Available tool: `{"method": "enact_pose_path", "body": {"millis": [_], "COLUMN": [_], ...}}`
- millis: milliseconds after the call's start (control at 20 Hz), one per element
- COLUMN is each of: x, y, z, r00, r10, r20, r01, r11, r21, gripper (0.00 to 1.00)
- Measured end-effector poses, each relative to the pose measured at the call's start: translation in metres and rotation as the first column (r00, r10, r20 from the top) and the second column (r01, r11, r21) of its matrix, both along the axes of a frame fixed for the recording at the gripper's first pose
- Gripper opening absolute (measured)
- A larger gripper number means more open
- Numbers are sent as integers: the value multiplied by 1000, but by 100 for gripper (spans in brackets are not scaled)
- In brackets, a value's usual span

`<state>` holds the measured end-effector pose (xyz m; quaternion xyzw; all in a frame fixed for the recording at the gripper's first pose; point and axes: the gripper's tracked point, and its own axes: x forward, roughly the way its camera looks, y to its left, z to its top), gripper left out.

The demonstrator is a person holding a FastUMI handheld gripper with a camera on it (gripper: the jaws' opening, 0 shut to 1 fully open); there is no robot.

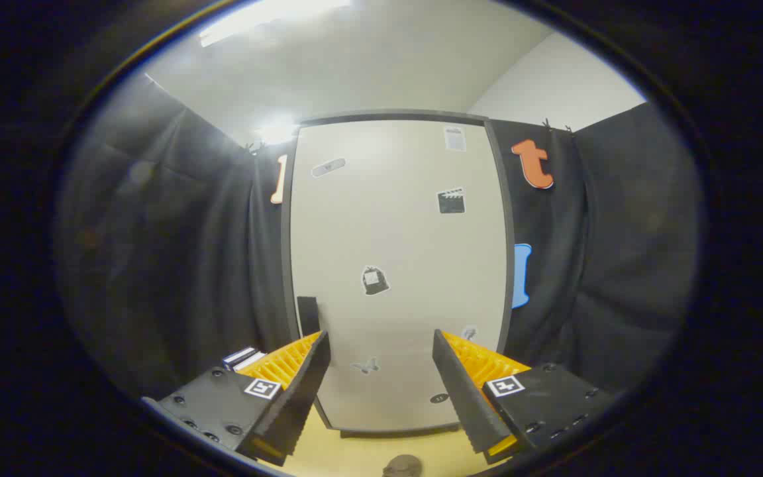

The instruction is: Open the shoe cabinet door, grab the shoes and put them into the shoe cabinet, then close the shoe cabinet door.

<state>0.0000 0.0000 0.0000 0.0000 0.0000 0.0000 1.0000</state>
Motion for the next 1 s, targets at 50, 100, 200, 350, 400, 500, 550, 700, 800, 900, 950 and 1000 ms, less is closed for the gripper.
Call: {"method": "enact_pose_path", "body": {"millis": [50,100,200,350,400,500,550,700,800,900,950,1000], "x": [1,4,6,8,8,7,7,7,11,17,20,23], "y": [3,5,11,17,18,23,26,32,38,46,52,56], "z": [-1,-3,-4,-5,-5,-3,0,-2,-9,-13,-14,-15], "r00": [1000,1000,1000,999,999,998,999,998,998,999,999,999], "r10": [-8,-13,-23,-41,-50,-55,-50,-54,-55,-45,-39,-36], "r20": [-3,-9,-14,-12,-8,7,22,27,11,4,4,3], "r01": [8,13,23,41,50,55,49,53,55,44,39,36], "r11": [1000,1000,1000,999,999,998,998,998,998,999,999,999], "r21": [-3,-3,7,16,19,30,41,39,26,26,29,29], "gripper": [96,96,96,96,96,96,96,96,96,96,96,96]}}
